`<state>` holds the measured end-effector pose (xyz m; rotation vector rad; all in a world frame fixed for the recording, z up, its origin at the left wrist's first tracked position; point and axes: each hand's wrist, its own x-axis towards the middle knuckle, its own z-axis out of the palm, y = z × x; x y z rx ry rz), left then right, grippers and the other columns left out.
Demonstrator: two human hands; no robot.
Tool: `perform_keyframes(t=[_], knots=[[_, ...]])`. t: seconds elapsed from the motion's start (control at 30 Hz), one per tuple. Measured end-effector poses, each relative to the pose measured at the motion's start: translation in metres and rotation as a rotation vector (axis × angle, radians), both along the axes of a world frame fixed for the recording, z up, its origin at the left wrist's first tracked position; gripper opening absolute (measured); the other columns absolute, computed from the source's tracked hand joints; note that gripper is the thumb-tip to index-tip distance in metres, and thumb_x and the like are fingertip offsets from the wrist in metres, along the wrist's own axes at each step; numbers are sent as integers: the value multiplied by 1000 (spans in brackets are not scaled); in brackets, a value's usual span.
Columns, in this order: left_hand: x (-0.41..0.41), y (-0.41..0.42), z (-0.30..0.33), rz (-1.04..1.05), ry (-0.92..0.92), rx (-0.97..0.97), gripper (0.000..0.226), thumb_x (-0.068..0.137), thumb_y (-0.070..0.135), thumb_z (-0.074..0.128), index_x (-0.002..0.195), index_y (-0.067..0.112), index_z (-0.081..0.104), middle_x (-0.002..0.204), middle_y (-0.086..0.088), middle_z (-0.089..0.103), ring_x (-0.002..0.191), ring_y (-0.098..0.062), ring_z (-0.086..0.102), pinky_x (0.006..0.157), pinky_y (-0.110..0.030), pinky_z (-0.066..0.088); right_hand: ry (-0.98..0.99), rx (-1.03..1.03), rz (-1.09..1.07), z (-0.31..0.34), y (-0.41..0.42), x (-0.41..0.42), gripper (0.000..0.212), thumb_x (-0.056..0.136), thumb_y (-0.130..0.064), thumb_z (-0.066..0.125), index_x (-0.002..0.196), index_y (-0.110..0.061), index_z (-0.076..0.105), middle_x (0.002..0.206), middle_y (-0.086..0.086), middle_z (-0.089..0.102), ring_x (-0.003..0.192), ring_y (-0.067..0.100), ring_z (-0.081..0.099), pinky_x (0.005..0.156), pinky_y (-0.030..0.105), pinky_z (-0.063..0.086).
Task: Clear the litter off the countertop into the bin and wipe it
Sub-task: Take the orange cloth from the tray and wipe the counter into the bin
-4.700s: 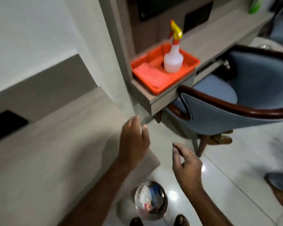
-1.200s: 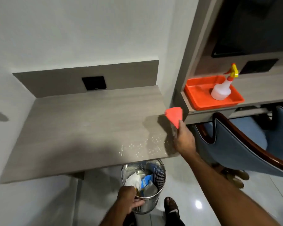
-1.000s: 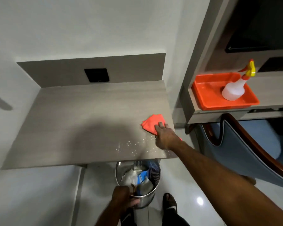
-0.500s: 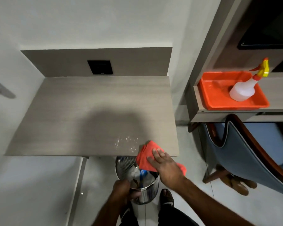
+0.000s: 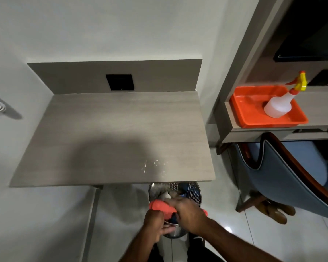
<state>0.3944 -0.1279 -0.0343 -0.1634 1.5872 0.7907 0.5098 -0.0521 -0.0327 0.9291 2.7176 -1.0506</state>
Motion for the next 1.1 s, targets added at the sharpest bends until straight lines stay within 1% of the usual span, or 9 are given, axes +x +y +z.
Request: perform_keyframes(t=[0.17, 0.27, 0.43, 0.57, 0.67, 0.8, 0.93, 1.03, 1.1], knots=[[-31, -19, -7, 52, -7, -47, 27, 89, 3, 47, 109, 1, 65, 96, -25, 72, 74, -35, 71, 54, -37, 60, 351, 238, -320, 51, 52, -49, 66, 70, 8, 59, 130, -19, 61, 137, 11, 59, 127, 26, 54, 108, 41, 43], [-48, -29, -6, 86, 11, -40, 23, 92, 2, 43, 105, 1, 62, 94, -22, 68, 75, -36, 69, 55, -39, 61, 348, 322, -424, 65, 108, -94, 60, 73, 2, 56, 132, -8, 58, 139, 22, 55, 127, 35, 51, 108, 42, 39], [-76, -46, -8, 64, 33, -89, 21, 92, 1, 44, 109, 1, 58, 112, -31, 63, 90, -44, 69, 60, -43, 62, -107, 300, -88, 10, 130, -147, 65, 80, -12, 56, 144, -10, 41, 150, 24, 38, 136, 41, 37, 111, 45, 32], [-99, -64, -9, 44, 3, -72, 27, 88, -10, 44, 111, -12, 57, 105, -39, 65, 84, -48, 71, 59, -45, 62, -47, 320, 169, 4, 97, -148, 65, 74, -4, 62, 137, -11, 51, 146, 21, 46, 136, 40, 41, 110, 46, 32], [-108, -74, -7, 12, -10, -39, 24, 84, -12, 47, 103, -14, 61, 101, -38, 68, 79, -44, 73, 69, -49, 62, -21, 300, 249, 7, 57, -114, 68, 72, 6, 68, 136, -12, 54, 147, 19, 47, 138, 37, 40, 112, 48, 30], [-109, -72, -12, -16, -46, -56, 32, 86, -4, 40, 109, -9, 62, 106, -32, 70, 75, -38, 73, 56, -40, 61, 22, 191, 265, -9, 5, -72, 68, 63, 5, 65, 129, -13, 61, 140, 18, 55, 131, 37, 49, 108, 54, 39], [-89, -67, -26, -140, -23, -99, 30, 88, 1, 41, 106, -1, 65, 95, -22, 73, 78, -35, 73, 62, -42, 62, -32, 140, 73, -36, -35, -26, 66, 64, -6, 55, 128, -20, 61, 142, 10, 55, 132, 26, 50, 114, 37, 29], [-68, -65, -44, -198, 1, -117, 26, 97, 16, 40, 100, 7, 64, 97, -19, 73, 86, -35, 73, 70, -45, 62, -31, 120, -144, -56, -48, -4, 64, 59, -11, 53, 121, -18, 66, 134, 10, 62, 123, 28, 59, 108, 43, 37], [-56, -62, -70, -190, 21, -153, 24, 96, 9, 39, 95, 5, 63, 92, -21, 72, 79, -34, 72, 63, -44, 62, -36, 85, -260, -77, -50, 8, 62, 69, -23, 43, 127, -15, 63, 133, 11, 63, 122, 29, 60, 106, 45, 44]])
